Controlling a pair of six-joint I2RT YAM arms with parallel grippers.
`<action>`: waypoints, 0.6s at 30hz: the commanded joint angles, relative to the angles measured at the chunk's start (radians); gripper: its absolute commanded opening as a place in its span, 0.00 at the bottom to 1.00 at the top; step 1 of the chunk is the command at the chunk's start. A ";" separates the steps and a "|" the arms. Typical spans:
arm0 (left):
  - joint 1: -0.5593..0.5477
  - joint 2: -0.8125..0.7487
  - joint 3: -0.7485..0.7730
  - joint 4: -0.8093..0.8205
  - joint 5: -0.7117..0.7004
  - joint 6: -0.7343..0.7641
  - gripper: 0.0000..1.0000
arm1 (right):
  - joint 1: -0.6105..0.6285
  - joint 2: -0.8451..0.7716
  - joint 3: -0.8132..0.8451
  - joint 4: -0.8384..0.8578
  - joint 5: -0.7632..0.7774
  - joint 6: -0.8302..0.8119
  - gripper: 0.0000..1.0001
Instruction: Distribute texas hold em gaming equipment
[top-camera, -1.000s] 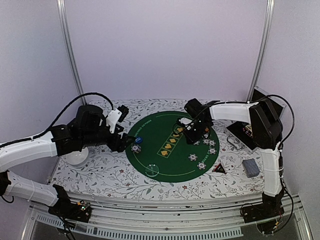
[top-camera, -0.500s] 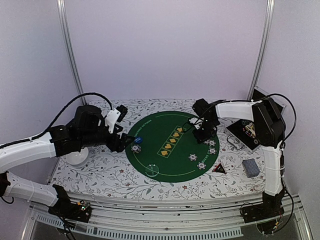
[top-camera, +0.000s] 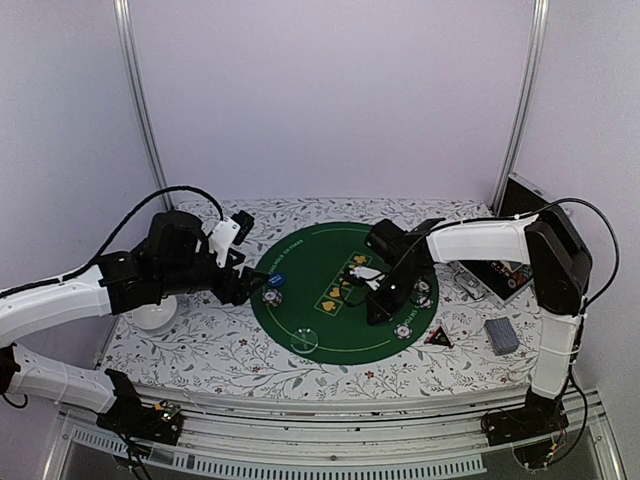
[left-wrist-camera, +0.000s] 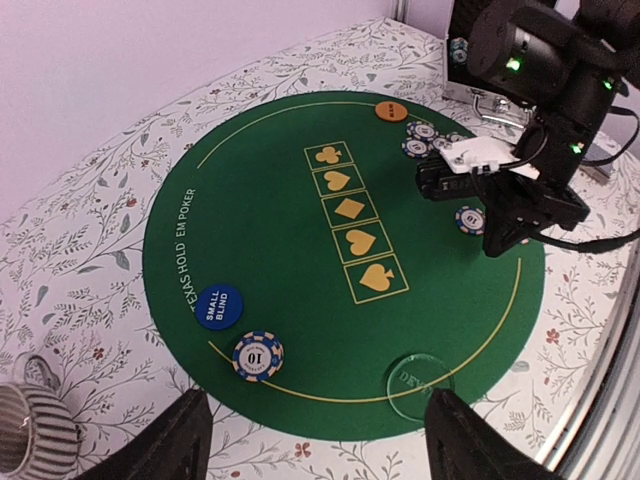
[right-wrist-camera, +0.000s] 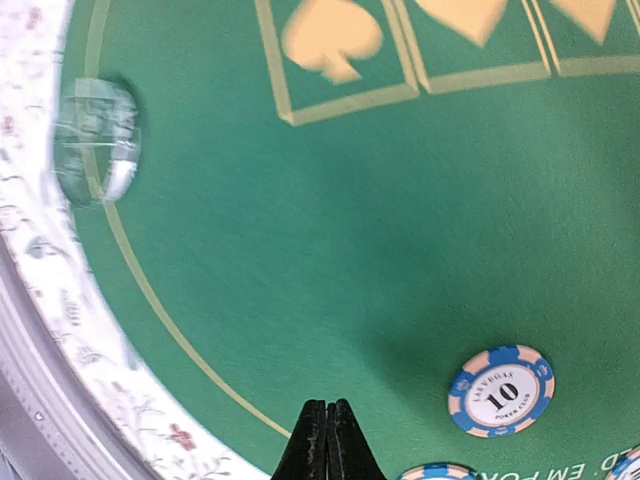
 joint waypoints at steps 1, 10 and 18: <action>0.012 -0.018 -0.013 0.007 -0.003 -0.008 0.75 | -0.043 0.052 -0.043 0.013 0.076 0.032 0.04; 0.013 -0.035 -0.014 0.004 -0.005 -0.005 0.76 | -0.246 0.091 0.059 0.003 0.304 0.086 0.03; 0.013 -0.051 -0.027 0.005 -0.008 -0.012 0.76 | -0.195 0.048 0.142 -0.069 0.215 0.035 0.03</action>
